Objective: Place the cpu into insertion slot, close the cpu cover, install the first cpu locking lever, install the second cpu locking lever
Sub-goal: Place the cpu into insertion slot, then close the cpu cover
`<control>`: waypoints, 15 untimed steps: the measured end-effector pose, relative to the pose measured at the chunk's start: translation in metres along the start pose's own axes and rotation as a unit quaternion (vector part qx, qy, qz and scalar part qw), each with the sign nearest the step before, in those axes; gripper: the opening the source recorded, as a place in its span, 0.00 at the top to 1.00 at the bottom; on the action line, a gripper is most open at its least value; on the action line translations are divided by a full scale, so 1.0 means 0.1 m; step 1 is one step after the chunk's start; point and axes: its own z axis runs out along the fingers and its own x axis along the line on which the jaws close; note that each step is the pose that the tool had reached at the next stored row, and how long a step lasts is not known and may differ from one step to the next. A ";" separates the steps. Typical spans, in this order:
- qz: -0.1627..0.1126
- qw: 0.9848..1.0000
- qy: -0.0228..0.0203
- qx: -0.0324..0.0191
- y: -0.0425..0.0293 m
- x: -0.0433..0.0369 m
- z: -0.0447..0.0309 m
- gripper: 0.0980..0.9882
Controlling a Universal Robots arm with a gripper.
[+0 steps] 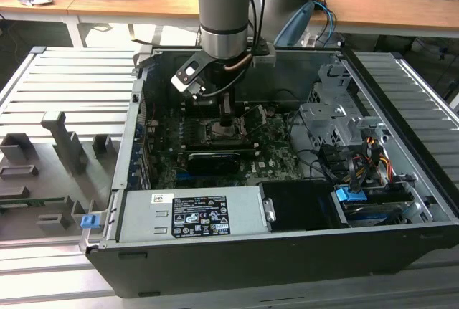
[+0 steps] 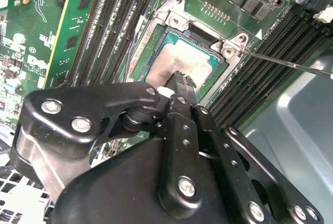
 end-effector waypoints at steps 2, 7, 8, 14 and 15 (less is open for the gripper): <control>0.000 1.000 0.000 0.000 0.001 0.000 -0.012 0.99; 0.000 1.000 0.000 0.000 0.002 0.000 -0.033 0.99; 0.000 1.000 0.000 0.000 0.003 0.000 -0.037 0.99; 0.000 1.000 0.000 0.001 0.061 0.001 -0.040 0.99; 0.000 1.000 0.000 0.001 0.061 0.001 -0.039 0.99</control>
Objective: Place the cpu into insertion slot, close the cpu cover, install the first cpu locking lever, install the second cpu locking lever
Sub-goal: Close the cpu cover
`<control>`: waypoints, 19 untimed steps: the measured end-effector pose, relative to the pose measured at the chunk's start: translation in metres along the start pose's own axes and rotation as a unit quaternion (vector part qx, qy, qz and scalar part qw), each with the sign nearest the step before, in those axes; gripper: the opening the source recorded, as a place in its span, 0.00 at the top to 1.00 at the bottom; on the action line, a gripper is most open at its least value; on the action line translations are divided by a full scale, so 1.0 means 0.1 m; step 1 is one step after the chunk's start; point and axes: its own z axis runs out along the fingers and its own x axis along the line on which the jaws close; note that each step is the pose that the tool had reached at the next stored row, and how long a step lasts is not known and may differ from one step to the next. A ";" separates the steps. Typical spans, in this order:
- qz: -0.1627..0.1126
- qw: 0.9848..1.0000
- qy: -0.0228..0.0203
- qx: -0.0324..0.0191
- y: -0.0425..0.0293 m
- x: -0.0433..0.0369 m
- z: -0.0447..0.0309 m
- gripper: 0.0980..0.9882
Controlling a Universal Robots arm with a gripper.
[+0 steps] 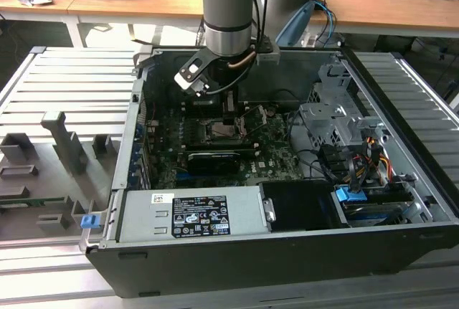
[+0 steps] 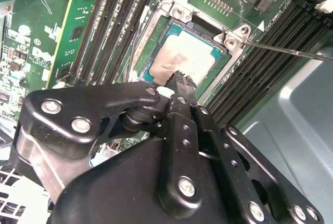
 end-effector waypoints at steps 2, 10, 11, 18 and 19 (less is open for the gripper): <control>0.000 1.000 0.000 0.000 0.003 0.003 -0.028 0.99; 0.000 1.000 -0.001 0.000 0.005 0.013 -0.065 0.99; 0.000 1.000 -0.001 0.000 0.005 0.013 -0.068 0.99; 0.000 1.000 -0.001 0.000 0.006 0.015 -0.078 0.99; 0.000 1.000 -0.001 0.000 0.006 0.015 -0.081 0.99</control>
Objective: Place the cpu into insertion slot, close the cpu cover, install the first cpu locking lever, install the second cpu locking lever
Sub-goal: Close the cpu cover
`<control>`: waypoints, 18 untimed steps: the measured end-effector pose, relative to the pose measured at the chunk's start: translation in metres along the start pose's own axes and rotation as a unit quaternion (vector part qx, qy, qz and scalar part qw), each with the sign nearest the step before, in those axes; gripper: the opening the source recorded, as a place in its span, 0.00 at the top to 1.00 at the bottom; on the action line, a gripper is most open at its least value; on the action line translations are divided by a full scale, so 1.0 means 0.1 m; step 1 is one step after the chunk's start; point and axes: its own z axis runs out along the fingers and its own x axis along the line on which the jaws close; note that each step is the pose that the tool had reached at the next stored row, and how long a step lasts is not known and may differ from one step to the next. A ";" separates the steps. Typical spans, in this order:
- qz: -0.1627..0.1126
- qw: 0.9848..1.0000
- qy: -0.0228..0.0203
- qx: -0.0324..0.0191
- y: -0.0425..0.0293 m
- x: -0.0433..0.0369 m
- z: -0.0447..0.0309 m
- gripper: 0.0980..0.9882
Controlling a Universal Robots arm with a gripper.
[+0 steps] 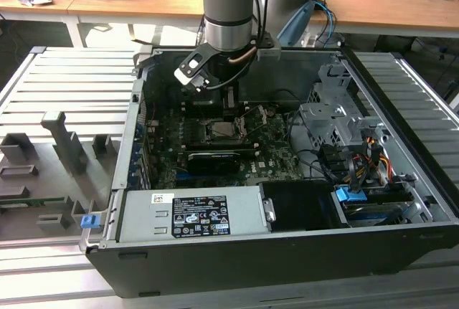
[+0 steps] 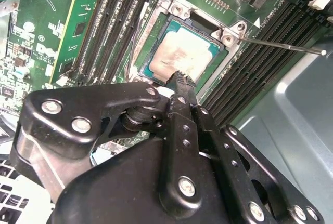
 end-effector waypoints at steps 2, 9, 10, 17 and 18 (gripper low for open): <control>0.000 1.000 0.000 0.000 0.001 0.001 -0.010 0.99; 0.000 1.000 -0.001 0.000 0.005 0.009 -0.068 0.99; 0.000 1.000 0.000 0.000 0.006 0.009 -0.073 0.99; 0.000 1.000 -0.001 0.000 0.026 0.010 -0.103 0.99; 0.000 1.000 -0.001 0.000 0.027 0.010 -0.118 0.99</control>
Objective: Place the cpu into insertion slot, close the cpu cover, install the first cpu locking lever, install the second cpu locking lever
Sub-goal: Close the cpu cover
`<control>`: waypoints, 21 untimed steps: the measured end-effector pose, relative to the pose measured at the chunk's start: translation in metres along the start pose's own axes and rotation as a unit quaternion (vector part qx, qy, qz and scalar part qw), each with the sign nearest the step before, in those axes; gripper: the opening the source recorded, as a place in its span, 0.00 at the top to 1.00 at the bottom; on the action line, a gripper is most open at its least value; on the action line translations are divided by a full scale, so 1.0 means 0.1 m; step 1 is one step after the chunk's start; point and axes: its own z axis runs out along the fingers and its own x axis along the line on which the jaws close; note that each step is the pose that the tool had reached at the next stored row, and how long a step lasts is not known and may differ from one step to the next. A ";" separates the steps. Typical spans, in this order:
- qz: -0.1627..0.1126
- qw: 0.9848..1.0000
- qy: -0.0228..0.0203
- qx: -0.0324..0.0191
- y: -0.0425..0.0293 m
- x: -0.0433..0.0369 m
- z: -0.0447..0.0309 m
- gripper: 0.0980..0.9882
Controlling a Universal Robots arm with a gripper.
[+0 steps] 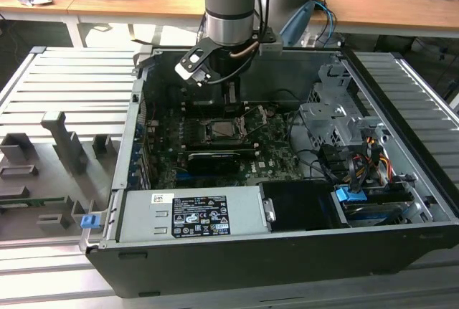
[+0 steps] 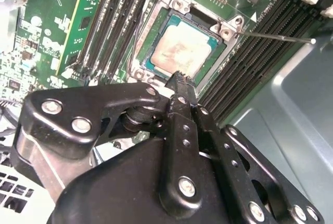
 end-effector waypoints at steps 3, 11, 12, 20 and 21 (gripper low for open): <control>0.000 1.000 0.000 0.000 0.006 0.004 -0.077 0.99; 0.000 1.000 -0.001 0.000 0.016 0.012 -0.189 0.99; 0.000 1.000 0.000 0.000 0.023 0.014 -0.195 0.99; 0.000 1.000 -0.001 0.000 0.070 0.025 -0.219 0.99; 0.000 1.000 -0.001 0.000 0.075 0.026 -0.223 0.99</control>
